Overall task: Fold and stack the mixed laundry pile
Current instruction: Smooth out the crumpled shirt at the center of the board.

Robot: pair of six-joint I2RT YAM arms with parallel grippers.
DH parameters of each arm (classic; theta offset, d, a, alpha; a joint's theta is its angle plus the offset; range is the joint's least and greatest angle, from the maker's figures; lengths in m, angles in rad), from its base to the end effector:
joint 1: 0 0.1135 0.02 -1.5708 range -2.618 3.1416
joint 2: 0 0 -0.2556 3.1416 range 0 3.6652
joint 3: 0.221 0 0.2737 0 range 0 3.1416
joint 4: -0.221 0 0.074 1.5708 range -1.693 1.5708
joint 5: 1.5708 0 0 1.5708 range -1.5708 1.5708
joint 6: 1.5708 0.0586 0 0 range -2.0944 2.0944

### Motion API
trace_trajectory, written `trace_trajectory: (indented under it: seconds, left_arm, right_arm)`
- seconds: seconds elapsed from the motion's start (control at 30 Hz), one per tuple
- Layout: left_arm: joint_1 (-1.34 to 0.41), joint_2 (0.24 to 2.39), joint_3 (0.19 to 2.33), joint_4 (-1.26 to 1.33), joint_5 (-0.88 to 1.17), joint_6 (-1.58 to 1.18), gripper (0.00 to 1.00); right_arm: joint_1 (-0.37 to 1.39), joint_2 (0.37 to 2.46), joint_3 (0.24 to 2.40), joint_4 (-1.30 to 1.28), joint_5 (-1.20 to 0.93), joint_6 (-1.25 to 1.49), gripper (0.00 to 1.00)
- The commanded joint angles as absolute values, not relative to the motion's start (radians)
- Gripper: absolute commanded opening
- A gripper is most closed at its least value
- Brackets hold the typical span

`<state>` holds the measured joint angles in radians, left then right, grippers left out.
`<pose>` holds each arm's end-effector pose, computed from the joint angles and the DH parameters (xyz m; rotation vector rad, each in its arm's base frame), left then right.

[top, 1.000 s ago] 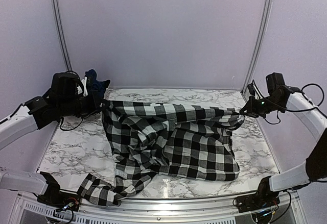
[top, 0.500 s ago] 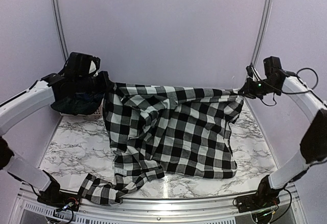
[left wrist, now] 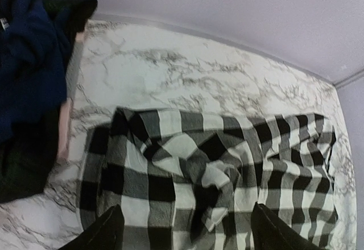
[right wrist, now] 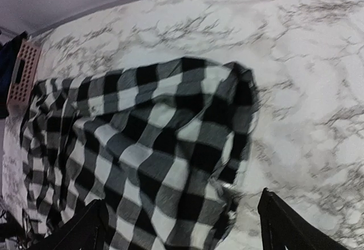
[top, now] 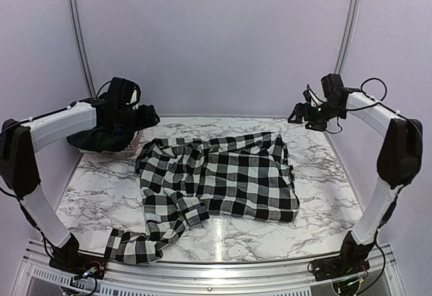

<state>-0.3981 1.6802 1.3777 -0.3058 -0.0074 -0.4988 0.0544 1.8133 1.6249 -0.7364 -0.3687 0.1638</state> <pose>0.3961 -0.1661 0.2695 -0.1162 2.2202 -0.4960 0.4306 0.0446 0.2678 -0.0190 2.4902 0.5513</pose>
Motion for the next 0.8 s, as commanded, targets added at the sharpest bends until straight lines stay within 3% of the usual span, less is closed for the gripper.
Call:
trace_trajectory:
  seconds: [0.0, 0.23, 0.47, 0.63, 0.77]
  left_arm:
    - [-0.468, 1.604, 1.218, -0.317, 0.131, -0.439, 0.74]
    - [-0.567, 1.691, 1.157, -0.235, 0.194, -0.468, 0.74]
    - [-0.561, 1.898, 1.298, -0.144, 0.211, -0.537, 0.78]
    - [-0.529, 2.026, 1.437, -0.041, 0.263, -0.584, 0.51]
    - [-0.487, 2.154, 1.620, -0.042, 0.336, -0.598, 0.19]
  right_arm:
    - [0.193, 1.615, 1.358, -0.646, -0.435, 0.234, 0.86]
    - [0.319, 1.449, 1.022, -0.533, -0.459, 0.344, 0.80]
    - [0.471, 1.463, 0.873, -0.421, -0.460, 0.450, 0.77]
    - [0.486, 1.509, 0.755, -0.354, -0.440, 0.492, 0.75]
    - [0.486, 1.551, 0.712, -0.347, -0.429, 0.492, 0.74]
